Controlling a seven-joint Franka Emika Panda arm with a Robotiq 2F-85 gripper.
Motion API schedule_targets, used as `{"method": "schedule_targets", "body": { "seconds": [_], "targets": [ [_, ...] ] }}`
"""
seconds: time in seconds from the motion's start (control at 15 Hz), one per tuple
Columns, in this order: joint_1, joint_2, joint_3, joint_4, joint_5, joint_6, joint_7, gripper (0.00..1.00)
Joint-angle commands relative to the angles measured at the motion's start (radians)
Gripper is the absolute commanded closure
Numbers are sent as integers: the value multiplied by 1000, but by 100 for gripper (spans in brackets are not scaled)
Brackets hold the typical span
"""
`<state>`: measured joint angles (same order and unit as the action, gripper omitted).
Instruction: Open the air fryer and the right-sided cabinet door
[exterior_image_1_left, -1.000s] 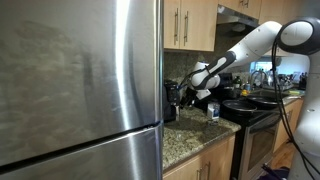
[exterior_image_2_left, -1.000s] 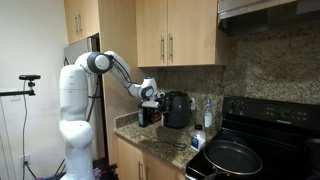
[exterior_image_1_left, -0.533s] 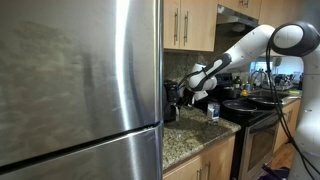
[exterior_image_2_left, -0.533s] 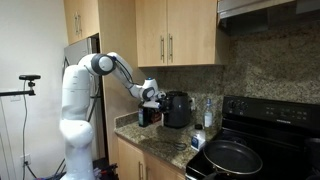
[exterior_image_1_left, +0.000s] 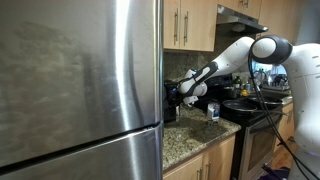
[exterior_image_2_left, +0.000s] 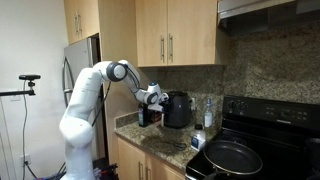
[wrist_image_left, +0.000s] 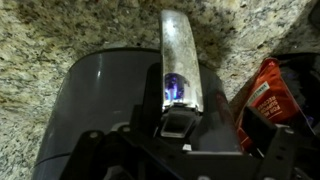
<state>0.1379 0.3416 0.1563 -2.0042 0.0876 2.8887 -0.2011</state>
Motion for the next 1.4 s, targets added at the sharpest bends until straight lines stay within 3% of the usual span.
{"method": "schedule_targets", "body": {
  "seconds": [0.0,0.07,0.27,0.6,0.67,0.73,1.07,1.33],
  "targets": [
    [-28,13,31,4,-3,13,6,25],
    [-22,17,25,5,-12,18,16,26],
    [-15,7,9,-9,-27,20,40,51],
    [56,-6,-129,-22,-198,-2,202,90],
    [60,-14,-126,-23,-206,-39,230,98],
    [79,-30,-137,-24,-230,-101,274,94],
    [72,-84,-88,-19,-225,-324,282,94],
    [51,-39,-83,-3,-210,-345,273,94]
  ]
}}
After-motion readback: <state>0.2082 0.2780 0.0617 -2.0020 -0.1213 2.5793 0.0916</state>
